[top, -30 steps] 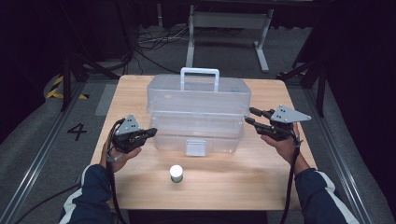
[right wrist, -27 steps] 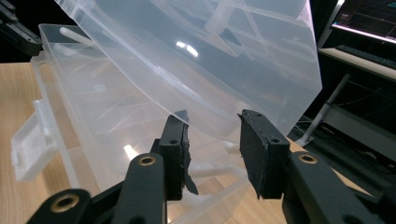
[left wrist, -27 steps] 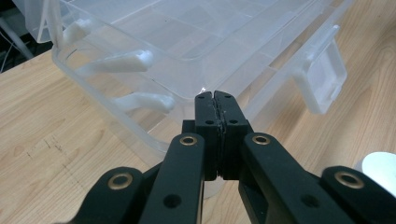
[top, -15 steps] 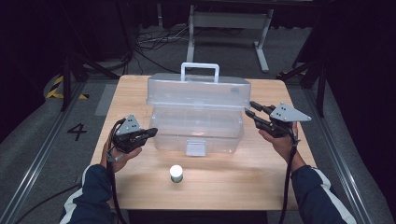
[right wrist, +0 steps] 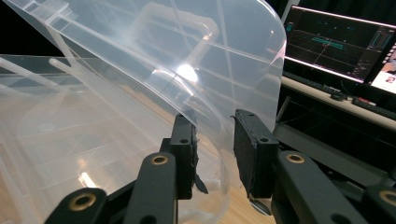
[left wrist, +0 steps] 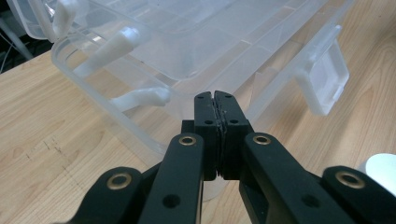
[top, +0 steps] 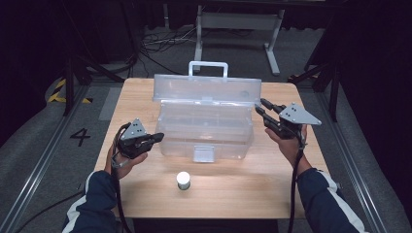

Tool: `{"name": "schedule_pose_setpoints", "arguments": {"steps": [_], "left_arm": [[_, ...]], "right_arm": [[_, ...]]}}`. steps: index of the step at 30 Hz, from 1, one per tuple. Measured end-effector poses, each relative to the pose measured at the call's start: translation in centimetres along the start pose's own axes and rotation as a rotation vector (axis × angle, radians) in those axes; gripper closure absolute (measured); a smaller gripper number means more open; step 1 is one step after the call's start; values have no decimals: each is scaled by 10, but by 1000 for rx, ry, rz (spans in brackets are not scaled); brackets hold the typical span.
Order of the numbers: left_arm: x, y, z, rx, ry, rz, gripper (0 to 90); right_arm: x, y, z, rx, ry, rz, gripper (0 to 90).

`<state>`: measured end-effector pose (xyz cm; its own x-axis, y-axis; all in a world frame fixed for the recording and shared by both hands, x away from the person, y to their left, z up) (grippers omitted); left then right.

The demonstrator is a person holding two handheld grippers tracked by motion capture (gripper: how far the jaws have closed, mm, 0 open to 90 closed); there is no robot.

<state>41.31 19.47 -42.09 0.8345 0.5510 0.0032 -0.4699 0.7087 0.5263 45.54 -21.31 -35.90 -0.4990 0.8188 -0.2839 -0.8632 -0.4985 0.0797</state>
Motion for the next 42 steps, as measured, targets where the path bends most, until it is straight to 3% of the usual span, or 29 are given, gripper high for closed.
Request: {"name": "schedule_pose_setpoints", "arguments": {"steps": [29,42], "left_arm": [[3,-3,1,4,-4,13,852],[4,-5,1,7,2,13,849]], "right_arm": [[-11,-19,21,-2,59,-95,773],[-20,-29,29,3,84,-109,797]]}}
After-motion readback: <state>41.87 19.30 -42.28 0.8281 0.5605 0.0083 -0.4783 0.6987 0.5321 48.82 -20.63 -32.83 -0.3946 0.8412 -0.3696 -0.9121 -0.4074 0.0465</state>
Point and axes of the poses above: each handheld gripper's, and its own axes: y roughly backward along the jaws, z roughly out of its top, x roughly to its left, the point moved 4 cm from there along -y, roughly forward along the jaws, and after that the axes turned 6 degrees about -z, right-handed, at the moved point
